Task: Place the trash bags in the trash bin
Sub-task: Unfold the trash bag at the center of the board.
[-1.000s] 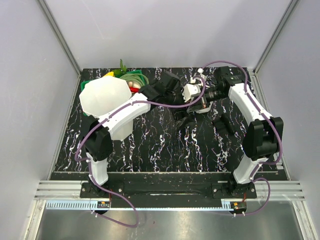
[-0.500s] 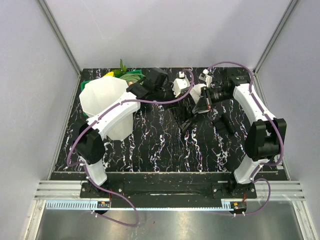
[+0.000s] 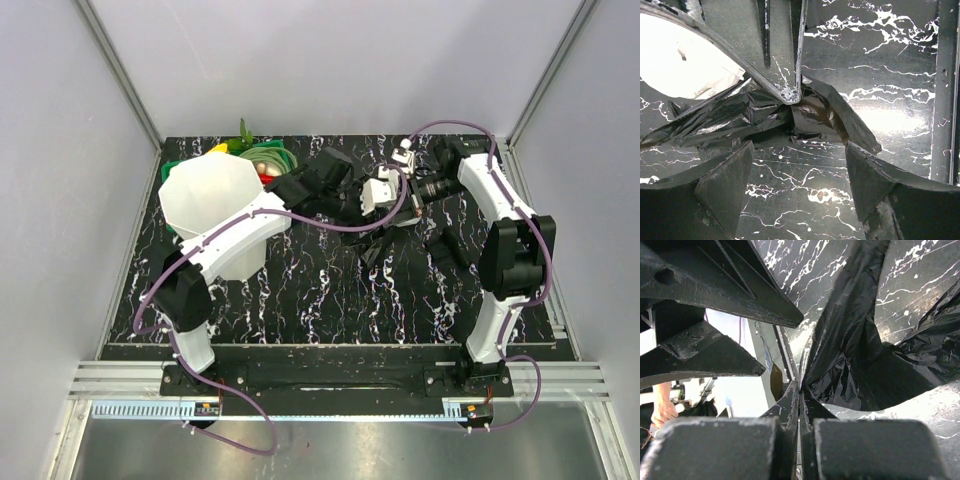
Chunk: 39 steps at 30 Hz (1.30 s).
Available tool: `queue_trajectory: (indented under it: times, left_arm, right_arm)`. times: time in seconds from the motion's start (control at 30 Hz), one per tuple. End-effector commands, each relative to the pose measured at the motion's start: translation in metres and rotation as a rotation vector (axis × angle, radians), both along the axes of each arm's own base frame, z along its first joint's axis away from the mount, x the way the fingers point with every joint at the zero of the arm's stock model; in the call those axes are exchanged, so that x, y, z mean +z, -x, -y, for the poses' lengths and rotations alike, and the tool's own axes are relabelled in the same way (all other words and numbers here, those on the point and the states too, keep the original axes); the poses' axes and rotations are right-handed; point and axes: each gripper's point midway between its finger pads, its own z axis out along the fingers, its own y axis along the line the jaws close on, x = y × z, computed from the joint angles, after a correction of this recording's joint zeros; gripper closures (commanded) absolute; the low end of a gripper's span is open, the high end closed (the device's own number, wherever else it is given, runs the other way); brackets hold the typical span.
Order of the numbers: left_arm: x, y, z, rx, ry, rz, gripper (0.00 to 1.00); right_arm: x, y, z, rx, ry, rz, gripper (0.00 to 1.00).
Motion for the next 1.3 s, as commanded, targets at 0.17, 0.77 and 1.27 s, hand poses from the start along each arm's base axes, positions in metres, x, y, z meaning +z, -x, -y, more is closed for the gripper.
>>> queue_trajectory:
  times: [0.17, 0.77, 1.27]
  left_arm:
    - [0.041, -0.011, -0.01, -0.046, -0.007, 0.227, 0.24]
    - [0.036, -0.008, 0.009, -0.321, -0.087, 0.472, 0.34]
    - [0.024, -0.035, 0.014, -0.275, -0.146, 0.552, 0.45]
  right_arm:
    - [0.009, 0.019, 0.007, -0.013, 0.035, -0.048, 1.0]
    - [0.008, 0.028, 0.006, -0.017, 0.022, -0.065, 1.0]
    - [0.005, 0.034, 0.006, -0.003, 0.015, -0.085, 1.0]
